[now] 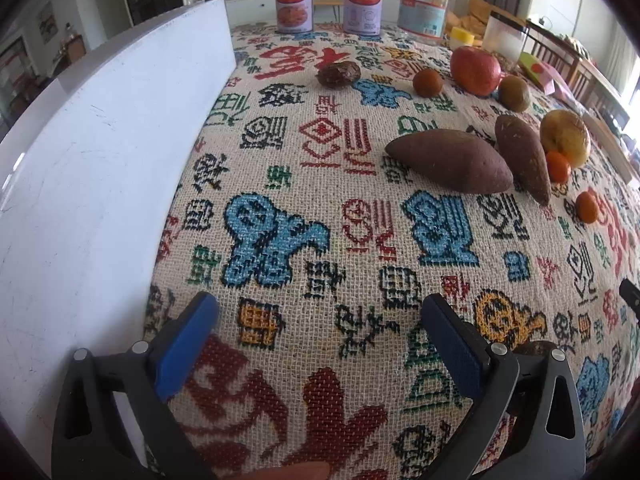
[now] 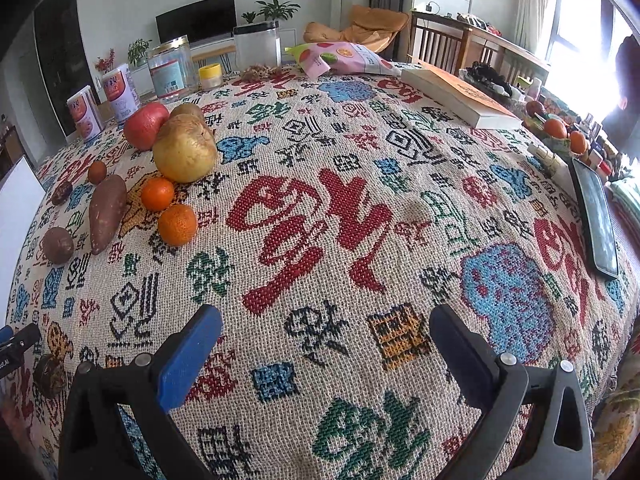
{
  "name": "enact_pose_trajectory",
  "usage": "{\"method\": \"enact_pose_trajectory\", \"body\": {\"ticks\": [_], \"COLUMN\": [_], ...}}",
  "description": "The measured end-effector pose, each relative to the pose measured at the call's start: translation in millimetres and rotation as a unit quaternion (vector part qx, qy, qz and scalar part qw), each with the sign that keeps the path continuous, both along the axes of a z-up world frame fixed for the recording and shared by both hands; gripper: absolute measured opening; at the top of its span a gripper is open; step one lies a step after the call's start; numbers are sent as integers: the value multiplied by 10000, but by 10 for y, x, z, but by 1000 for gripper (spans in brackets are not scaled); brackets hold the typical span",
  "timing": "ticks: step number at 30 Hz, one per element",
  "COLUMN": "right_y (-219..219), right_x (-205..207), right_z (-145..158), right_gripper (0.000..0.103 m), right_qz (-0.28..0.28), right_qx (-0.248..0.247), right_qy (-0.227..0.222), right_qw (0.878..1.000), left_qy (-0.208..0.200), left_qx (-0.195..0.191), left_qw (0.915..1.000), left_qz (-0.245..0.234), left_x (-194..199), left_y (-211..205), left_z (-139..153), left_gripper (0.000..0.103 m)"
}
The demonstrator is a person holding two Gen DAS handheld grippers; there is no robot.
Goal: Organize fruits
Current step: 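Reach the left gripper to the brown sweet potato and close on it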
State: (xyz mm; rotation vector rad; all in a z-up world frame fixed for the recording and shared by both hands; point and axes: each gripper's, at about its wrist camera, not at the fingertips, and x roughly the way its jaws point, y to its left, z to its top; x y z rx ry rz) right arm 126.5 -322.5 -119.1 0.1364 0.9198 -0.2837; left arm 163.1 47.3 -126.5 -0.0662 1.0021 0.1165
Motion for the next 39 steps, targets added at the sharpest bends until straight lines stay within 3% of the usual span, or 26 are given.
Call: {"method": "enact_pose_trajectory", "body": {"ticks": [3,5,6,8,11,13,16,20,22,28,31,36,37,39], "right_y": [14,20,28,32,35,39,41,48,47,47,48,49,49,49], "right_x": [27,44,30,35,46,52,46,47,47,49,51,50,50,50], "right_z": [-156,-167,-174,-161,-158,-162,-171,-172,-172,-175,-175,-176,-176,-176], "right_gripper": [103,103,103,103,103,103,103,103,103,103,103,103,103,103], "right_qz": [15,75,68,72,69,68,72,86,87,65,62,62,61,63], "right_qx": [32,28,-5,-18,-41,-48,-52,-36,-24,-25,-22,-18,-19,-19], "right_qy": [120,140,77,67,-24,-64,-59,-38,-36,-31,-28,-29,-30,-31], "right_qw": [9999,9999,9999,10000,10000,9999,9999,9999,10000,10000,10000,10000,10000,10000], "left_qy": [-265,74,220,-49,-37,68,383,424,425,337,495,612,609,609], "left_qx": [8,-90,-309,-1175,-1696,-1878,-1589,-1141,-1225,-950,-1132,-880,-807,-631], "left_qw": [9996,9999,9993,9927,9843,9805,9851,9917,9909,9943,9911,9906,9907,9903], "left_qz": [-53,-24,-5,-251,-489,-570,-534,-402,-373,-343,-497,-848,-911,-1075], "left_x": [-41,55,120,226,576,867,1149,1013,894,785,882,956,948,905], "left_y": [1,4,14,-5,-196,-349,-507,-348,-168,76,-42,-401,-441,-461], "left_z": [-15,25,72,269,478,468,304,237,253,331,264,150,143,160], "left_gripper": [103,101,100,100,101,101,100,100,101,100,100,100,98,75]}}
